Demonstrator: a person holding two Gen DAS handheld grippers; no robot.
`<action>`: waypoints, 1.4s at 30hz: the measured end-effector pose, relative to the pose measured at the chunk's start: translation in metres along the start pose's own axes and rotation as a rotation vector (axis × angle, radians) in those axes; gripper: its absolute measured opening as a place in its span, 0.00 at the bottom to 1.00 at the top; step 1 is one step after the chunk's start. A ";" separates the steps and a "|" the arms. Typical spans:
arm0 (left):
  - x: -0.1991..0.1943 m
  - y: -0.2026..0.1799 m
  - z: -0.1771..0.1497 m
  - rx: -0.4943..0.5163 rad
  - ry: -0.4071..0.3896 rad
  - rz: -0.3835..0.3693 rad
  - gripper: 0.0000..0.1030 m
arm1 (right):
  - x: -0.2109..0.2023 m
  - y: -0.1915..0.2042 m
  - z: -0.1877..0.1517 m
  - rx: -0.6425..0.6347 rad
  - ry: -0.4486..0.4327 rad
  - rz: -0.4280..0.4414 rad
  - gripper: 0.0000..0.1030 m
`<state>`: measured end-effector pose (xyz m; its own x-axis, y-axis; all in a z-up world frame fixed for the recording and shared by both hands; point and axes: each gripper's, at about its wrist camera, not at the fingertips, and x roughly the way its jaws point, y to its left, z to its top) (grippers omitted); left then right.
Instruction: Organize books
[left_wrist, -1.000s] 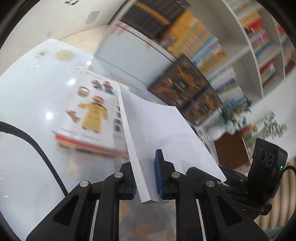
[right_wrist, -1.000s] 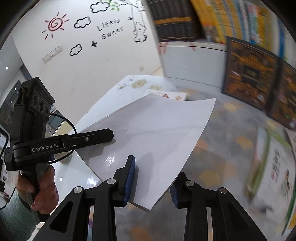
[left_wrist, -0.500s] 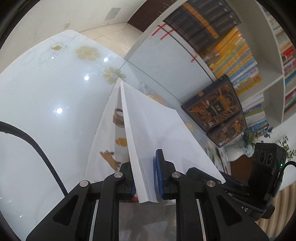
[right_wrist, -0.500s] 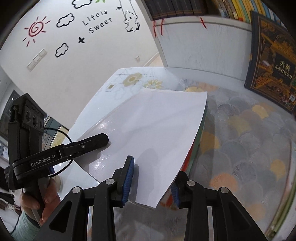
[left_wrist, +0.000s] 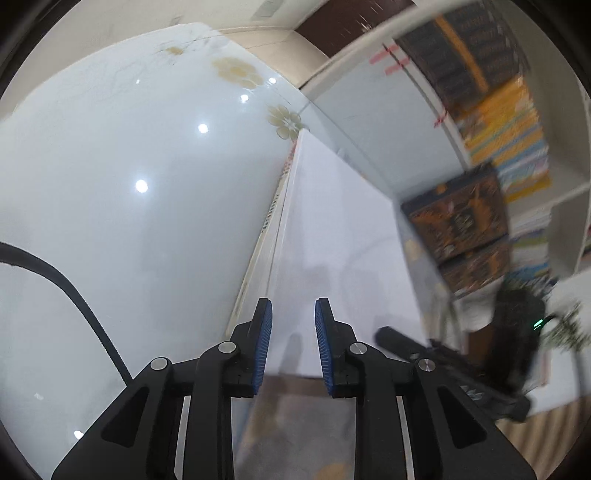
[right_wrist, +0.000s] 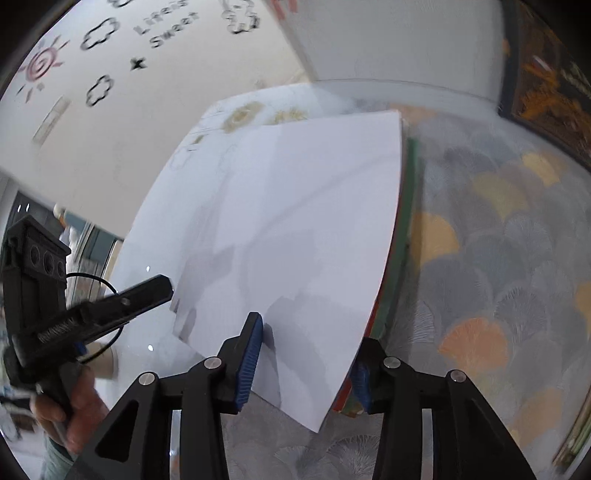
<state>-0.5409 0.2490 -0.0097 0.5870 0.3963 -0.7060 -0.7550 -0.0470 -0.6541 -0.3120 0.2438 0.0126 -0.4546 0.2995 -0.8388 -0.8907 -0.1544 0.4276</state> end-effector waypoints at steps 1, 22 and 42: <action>-0.004 0.001 -0.002 -0.006 -0.007 0.008 0.19 | -0.001 0.001 0.000 -0.009 0.012 0.012 0.42; 0.061 -0.210 -0.190 0.379 0.365 -0.130 0.30 | -0.202 -0.224 -0.252 0.566 -0.212 -0.103 0.56; 0.189 -0.293 -0.251 0.170 0.289 0.059 0.31 | -0.224 -0.354 -0.209 0.449 -0.160 -0.222 0.55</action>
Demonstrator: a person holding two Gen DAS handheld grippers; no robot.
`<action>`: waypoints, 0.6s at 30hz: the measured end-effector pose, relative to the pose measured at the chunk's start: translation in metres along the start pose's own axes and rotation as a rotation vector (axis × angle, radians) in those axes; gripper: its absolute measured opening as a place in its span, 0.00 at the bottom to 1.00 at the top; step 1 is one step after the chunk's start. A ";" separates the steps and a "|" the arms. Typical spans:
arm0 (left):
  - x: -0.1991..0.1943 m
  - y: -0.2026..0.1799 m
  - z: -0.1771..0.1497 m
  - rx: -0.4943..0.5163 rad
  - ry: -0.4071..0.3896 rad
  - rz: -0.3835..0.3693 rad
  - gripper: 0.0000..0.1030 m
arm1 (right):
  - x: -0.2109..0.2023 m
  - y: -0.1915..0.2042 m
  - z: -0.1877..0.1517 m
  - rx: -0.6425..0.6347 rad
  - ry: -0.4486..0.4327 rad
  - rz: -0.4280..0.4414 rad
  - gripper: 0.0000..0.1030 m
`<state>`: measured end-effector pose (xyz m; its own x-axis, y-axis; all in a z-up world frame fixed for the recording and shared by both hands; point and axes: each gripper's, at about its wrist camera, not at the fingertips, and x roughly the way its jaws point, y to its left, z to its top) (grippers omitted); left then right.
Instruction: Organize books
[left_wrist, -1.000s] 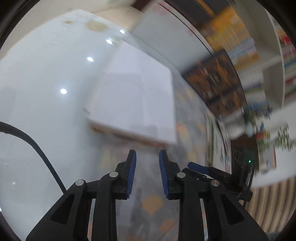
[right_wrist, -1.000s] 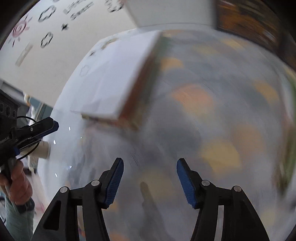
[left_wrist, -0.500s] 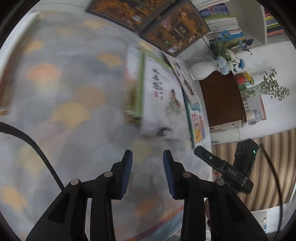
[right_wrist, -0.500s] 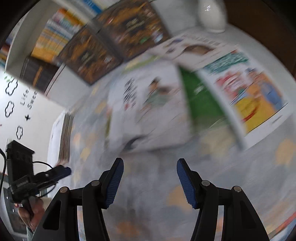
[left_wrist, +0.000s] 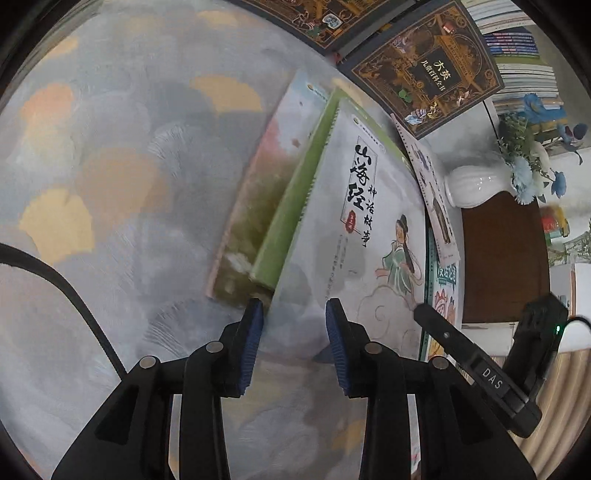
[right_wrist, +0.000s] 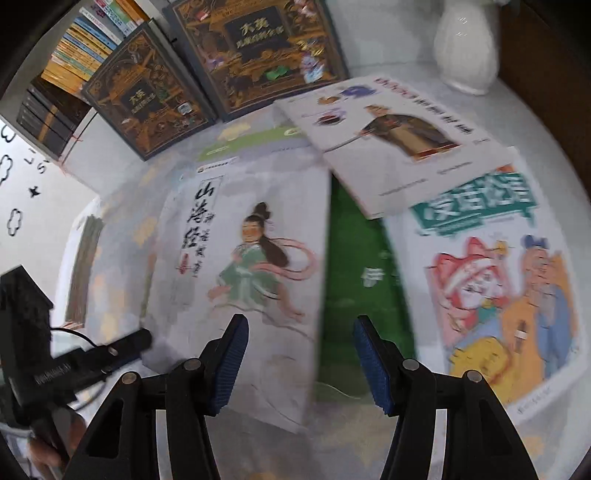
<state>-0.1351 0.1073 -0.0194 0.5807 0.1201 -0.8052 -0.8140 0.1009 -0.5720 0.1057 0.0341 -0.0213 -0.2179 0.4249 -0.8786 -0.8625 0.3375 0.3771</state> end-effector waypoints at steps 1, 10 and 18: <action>0.000 -0.003 -0.002 0.004 -0.006 0.002 0.31 | 0.002 0.001 -0.002 -0.008 0.016 0.023 0.54; -0.014 -0.021 -0.059 0.036 -0.028 0.008 0.36 | -0.016 0.001 -0.030 -0.107 0.057 -0.008 0.56; -0.017 -0.009 -0.145 0.052 0.038 0.051 0.36 | -0.032 0.008 -0.095 -0.235 0.152 -0.047 0.58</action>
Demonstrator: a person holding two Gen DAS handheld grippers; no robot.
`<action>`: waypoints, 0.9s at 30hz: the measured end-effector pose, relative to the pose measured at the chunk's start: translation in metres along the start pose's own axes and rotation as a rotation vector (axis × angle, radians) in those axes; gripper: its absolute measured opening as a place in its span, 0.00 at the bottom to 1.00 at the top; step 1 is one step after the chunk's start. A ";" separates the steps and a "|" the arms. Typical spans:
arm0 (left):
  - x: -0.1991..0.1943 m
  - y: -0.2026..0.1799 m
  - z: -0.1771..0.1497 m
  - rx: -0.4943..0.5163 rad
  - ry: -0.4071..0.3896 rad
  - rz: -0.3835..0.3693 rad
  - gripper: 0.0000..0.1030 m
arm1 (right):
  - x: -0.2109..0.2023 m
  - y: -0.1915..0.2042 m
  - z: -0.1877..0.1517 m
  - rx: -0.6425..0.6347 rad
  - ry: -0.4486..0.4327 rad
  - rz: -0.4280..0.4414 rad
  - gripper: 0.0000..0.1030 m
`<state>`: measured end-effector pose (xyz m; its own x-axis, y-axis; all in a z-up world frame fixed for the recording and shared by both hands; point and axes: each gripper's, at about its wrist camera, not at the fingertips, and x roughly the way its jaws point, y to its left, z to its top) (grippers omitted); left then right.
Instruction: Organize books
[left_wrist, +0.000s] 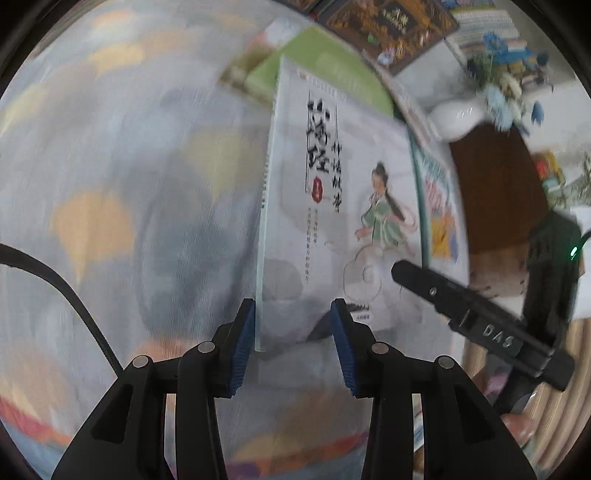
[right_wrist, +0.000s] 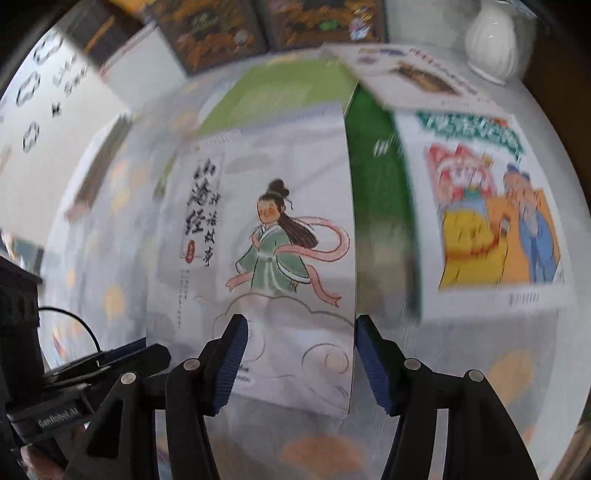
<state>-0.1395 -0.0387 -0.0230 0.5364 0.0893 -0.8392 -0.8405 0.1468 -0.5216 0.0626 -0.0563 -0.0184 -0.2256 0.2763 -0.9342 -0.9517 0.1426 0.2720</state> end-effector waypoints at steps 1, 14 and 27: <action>-0.003 0.000 -0.008 0.005 -0.008 0.003 0.36 | 0.000 0.005 -0.008 -0.030 0.011 -0.013 0.58; -0.035 0.028 -0.057 -0.107 -0.079 -0.008 0.36 | -0.008 -0.018 -0.078 0.013 0.129 0.099 0.64; -0.015 -0.009 -0.064 0.072 -0.070 0.136 0.36 | -0.015 -0.011 -0.080 0.010 -0.053 0.026 0.46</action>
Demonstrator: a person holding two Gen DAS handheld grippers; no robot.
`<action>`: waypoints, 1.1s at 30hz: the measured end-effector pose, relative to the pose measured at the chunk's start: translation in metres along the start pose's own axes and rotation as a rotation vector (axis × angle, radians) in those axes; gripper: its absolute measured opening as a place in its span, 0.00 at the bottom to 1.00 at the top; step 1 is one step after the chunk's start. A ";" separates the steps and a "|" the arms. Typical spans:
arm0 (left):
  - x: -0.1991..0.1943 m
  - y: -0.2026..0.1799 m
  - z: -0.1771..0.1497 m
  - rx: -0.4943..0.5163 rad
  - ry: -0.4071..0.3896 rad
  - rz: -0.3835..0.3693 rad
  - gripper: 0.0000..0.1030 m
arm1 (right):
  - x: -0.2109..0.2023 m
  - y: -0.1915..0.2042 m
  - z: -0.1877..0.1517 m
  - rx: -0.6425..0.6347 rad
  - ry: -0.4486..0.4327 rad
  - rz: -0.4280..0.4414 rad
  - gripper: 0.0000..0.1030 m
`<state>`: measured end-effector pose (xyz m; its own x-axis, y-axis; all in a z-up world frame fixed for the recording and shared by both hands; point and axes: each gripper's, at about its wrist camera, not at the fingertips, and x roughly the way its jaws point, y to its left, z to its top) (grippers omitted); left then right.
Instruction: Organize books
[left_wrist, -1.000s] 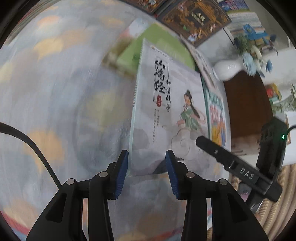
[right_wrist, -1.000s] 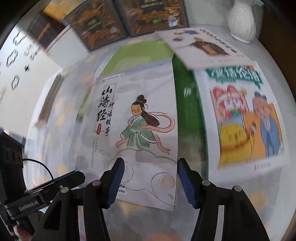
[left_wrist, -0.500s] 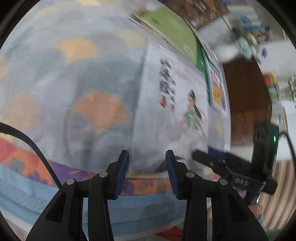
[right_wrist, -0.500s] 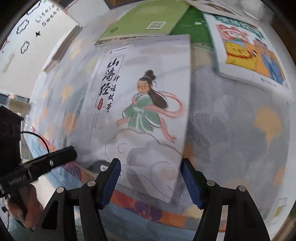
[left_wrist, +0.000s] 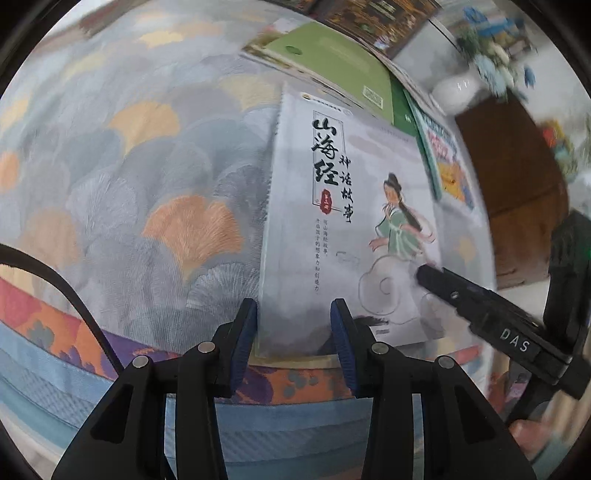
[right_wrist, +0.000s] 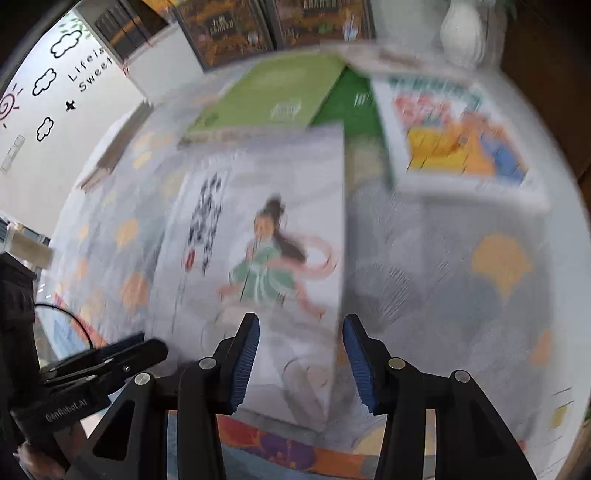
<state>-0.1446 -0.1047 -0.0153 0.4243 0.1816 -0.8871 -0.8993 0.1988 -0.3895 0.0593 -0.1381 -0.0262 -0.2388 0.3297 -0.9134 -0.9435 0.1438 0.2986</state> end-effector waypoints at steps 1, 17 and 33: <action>0.000 -0.001 0.000 0.013 -0.002 0.008 0.36 | 0.006 0.002 -0.002 -0.005 0.014 0.002 0.46; -0.027 -0.006 0.019 -0.075 -0.085 -0.303 0.18 | 0.007 -0.028 -0.002 0.105 0.014 0.174 0.49; -0.006 -0.002 0.021 -0.219 -0.018 -0.360 0.16 | 0.007 -0.057 0.000 0.269 0.071 0.350 0.52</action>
<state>-0.1431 -0.0864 -0.0040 0.7159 0.1554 -0.6807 -0.6933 0.0433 -0.7193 0.1116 -0.1440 -0.0499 -0.5576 0.3379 -0.7582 -0.7118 0.2755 0.6462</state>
